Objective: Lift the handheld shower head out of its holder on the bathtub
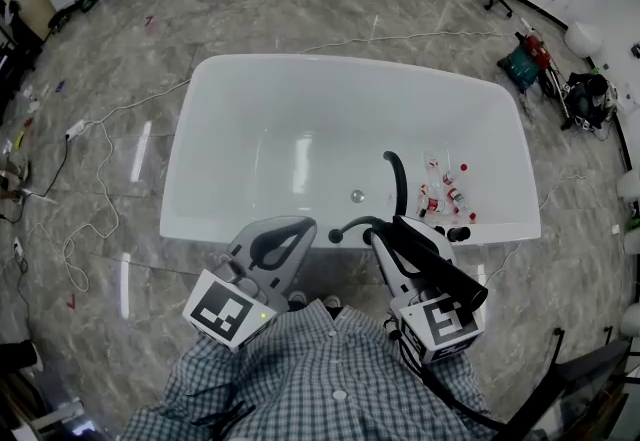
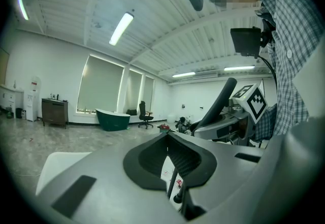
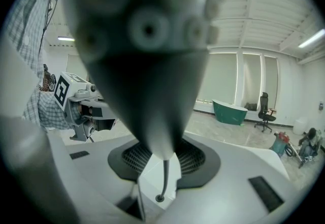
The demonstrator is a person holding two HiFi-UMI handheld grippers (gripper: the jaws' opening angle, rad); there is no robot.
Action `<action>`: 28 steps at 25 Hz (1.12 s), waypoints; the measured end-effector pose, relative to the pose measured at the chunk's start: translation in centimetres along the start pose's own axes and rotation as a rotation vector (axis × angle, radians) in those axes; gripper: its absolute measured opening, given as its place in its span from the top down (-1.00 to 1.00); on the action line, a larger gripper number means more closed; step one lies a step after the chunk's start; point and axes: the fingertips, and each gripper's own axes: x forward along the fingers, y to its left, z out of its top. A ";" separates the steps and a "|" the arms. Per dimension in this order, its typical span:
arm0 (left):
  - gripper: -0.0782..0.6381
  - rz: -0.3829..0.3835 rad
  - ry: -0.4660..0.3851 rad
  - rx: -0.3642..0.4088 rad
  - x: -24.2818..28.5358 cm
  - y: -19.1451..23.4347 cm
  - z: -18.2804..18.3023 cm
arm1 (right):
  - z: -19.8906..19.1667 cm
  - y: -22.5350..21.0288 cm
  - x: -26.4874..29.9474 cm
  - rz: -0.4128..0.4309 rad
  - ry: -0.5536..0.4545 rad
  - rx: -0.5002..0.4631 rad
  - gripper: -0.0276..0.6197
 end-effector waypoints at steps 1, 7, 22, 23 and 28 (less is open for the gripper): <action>0.76 -0.001 0.000 0.000 0.1 0.0 -0.1 | -0.3 0.0 0.0 0.000 0.004 0.004 0.50; 0.76 0.000 0.033 0.009 0.2 -0.1 -0.9 | 1.0 -0.2 0.7 -0.013 0.072 0.021 0.50; 0.76 0.009 0.035 0.004 0.3 -0.2 -0.5 | -3.4 -0.2 0.7 0.019 0.114 0.077 0.50; 0.76 0.014 0.049 0.006 0.2 -0.1 -0.7 | -3.5 -0.2 0.7 0.020 0.116 0.076 0.50; 0.76 -0.001 0.026 0.006 0.3 -0.4 -0.6 | -3.6 0.0 0.8 0.028 0.123 0.067 0.50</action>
